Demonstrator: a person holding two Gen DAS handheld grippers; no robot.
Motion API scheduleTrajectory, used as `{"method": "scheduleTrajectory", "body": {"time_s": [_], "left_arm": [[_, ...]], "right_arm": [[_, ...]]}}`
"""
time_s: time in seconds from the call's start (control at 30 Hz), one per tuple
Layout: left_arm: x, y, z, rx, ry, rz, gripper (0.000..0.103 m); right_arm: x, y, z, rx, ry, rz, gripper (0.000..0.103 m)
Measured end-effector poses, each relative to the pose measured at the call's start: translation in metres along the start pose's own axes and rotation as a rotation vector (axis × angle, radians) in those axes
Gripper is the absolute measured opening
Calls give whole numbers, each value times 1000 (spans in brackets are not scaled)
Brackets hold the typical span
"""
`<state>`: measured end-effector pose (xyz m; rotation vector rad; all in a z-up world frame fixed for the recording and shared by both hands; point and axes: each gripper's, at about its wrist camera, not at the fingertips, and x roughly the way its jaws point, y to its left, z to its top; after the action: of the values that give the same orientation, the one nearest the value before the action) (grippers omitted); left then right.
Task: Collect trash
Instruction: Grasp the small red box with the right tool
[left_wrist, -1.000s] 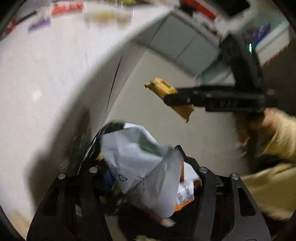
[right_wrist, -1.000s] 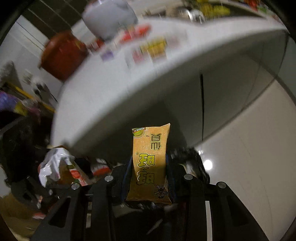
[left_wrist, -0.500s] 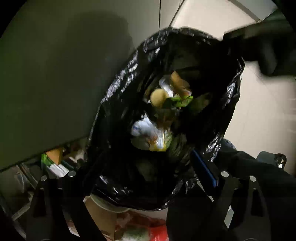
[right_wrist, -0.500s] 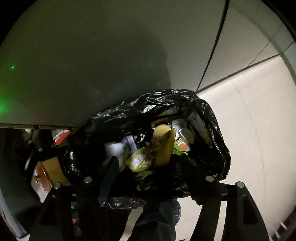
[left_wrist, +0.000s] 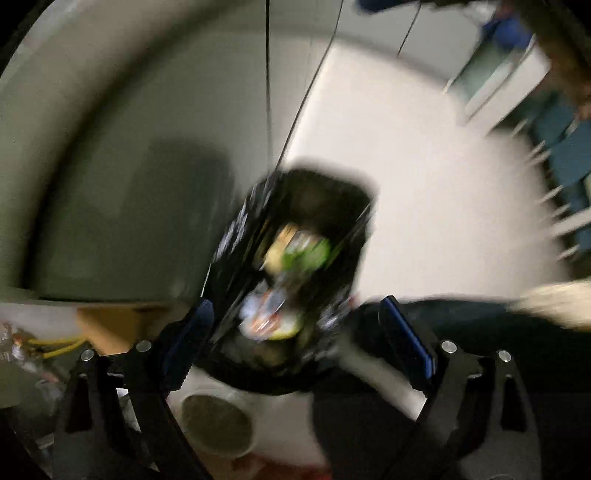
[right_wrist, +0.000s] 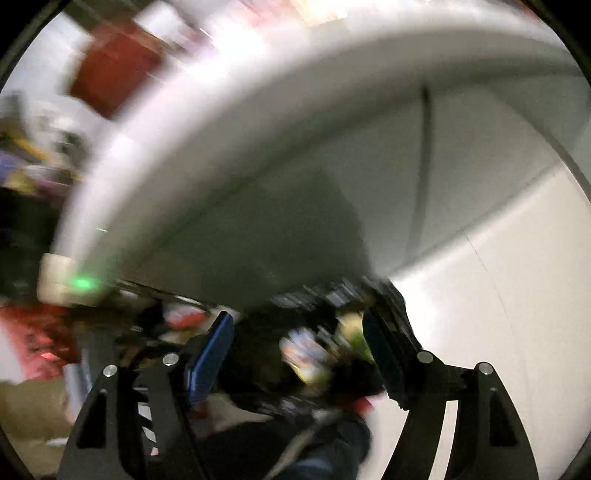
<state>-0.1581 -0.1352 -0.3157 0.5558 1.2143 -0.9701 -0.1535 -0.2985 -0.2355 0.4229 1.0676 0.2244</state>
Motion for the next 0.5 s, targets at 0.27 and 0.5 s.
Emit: {"method": "scheduleTrajectory", "body": {"time_s": [0.27,0.5], "left_arm": [[-160,25,30,-191,-368,-21,93],[-173,49,2,-361,-351,174,94]], "right_arm": [[-28,109,145,-360,-245,123,95],[96,183,292,-594,-124,-65,95]]}}
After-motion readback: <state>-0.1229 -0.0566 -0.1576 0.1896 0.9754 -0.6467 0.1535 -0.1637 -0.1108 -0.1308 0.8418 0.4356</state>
